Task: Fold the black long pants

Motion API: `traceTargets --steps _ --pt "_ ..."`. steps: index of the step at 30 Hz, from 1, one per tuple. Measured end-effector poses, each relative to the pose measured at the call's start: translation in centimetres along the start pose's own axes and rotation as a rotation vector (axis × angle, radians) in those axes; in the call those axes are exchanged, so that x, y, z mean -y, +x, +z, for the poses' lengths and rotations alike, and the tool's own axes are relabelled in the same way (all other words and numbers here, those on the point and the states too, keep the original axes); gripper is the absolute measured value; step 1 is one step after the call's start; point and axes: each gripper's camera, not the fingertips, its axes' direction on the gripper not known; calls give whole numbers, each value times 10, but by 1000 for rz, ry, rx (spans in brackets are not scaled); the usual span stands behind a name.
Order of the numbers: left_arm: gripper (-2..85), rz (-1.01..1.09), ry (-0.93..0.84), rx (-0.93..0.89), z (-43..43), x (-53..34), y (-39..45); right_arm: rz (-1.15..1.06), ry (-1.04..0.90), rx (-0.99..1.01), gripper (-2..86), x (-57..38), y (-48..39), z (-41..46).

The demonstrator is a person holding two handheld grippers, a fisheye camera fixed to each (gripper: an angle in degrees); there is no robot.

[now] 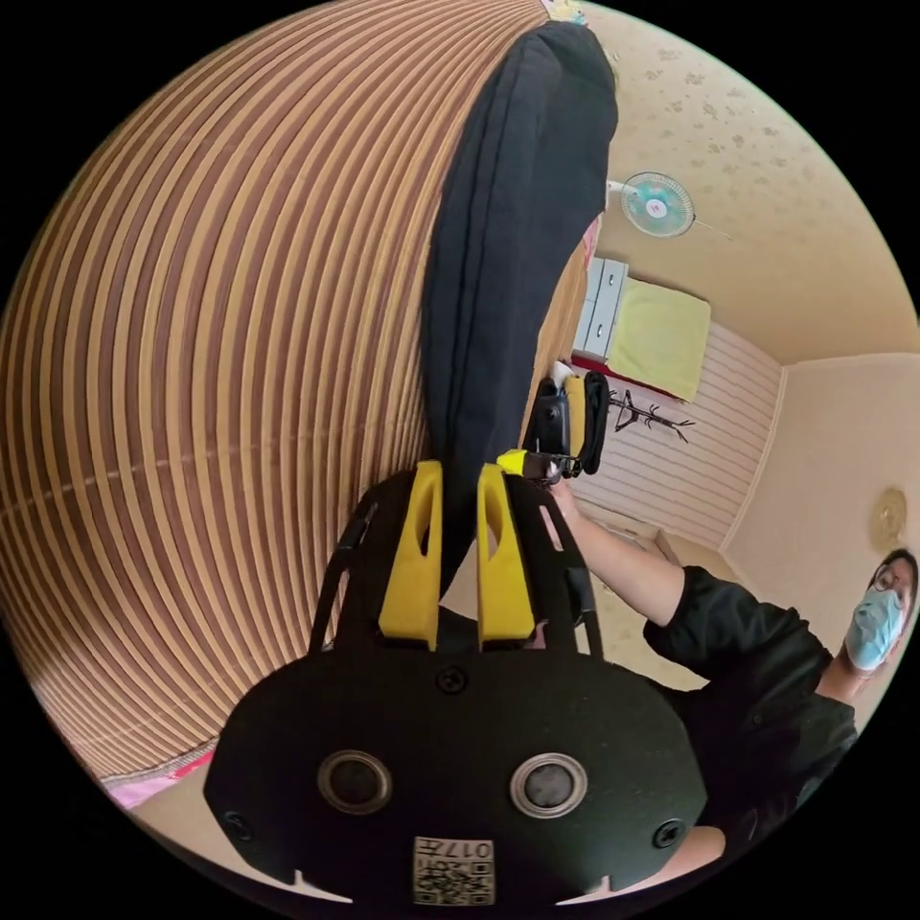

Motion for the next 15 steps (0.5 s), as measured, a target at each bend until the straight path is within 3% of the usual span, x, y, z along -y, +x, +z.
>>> traceTargets --steps 8,15 --pt "52 136 -2 -207 -3 -105 37 -201 -29 196 32 -118 -49 8" --pt "64 440 50 -270 -23 -179 167 -509 -5 250 49 -200 -164 -7"
